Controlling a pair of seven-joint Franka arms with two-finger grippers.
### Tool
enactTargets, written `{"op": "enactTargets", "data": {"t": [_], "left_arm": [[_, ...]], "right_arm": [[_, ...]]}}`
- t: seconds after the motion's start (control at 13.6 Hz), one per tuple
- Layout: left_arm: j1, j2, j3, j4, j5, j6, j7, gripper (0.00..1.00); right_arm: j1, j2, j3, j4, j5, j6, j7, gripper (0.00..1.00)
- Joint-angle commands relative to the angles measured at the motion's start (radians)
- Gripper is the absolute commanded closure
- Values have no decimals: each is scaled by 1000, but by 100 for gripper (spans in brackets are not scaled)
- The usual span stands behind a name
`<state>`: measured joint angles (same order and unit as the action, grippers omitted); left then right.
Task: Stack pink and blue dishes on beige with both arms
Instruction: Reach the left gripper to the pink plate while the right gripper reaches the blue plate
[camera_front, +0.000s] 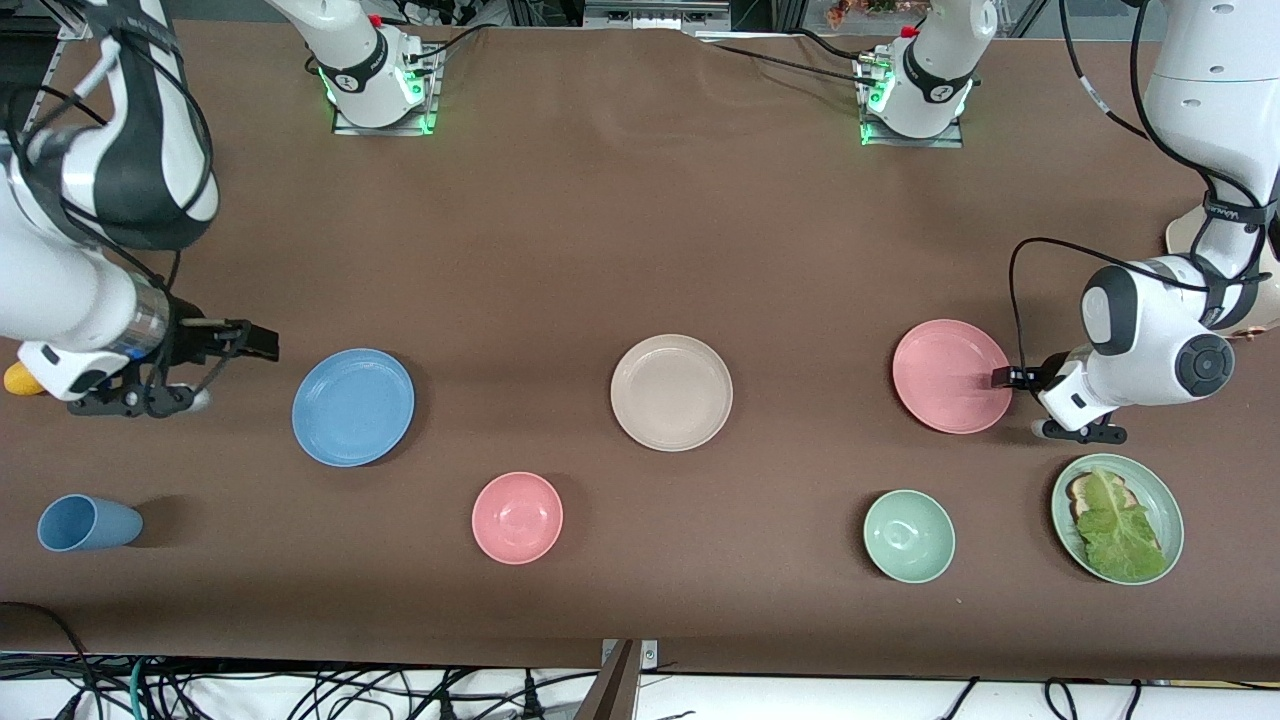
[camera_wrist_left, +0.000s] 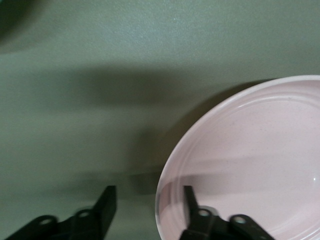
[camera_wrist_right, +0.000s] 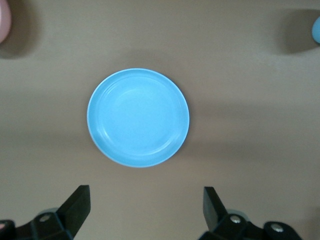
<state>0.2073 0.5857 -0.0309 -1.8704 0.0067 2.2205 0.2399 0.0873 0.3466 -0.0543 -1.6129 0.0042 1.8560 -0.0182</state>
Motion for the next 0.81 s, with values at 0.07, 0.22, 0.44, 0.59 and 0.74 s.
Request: {"op": "enactTargets", "data": {"t": [0.07,0.22,0.44,0.59,0.74], "left_arm": [[-14,-4,-6,0,-11,1,-10,100],[-69,-7,-6,29,-2,-37,-156,100],[-94,-17,-9,117,-14,-197,-234,100],[-98,-44,-58,190,-48,-362,-289,100],[-100,-66,-134,269,-56,-484,-419,100]], "right_arm": [[-41,66,4,-53,16,121,-48,0],[-70,74,4,-157,16,263,-95,0],[-89,118,5,-278,17,483,-123,0],[-90,135,5,-289,19,503,-123,0],[-93,153,5,-298,19,529,-123,0]]}}
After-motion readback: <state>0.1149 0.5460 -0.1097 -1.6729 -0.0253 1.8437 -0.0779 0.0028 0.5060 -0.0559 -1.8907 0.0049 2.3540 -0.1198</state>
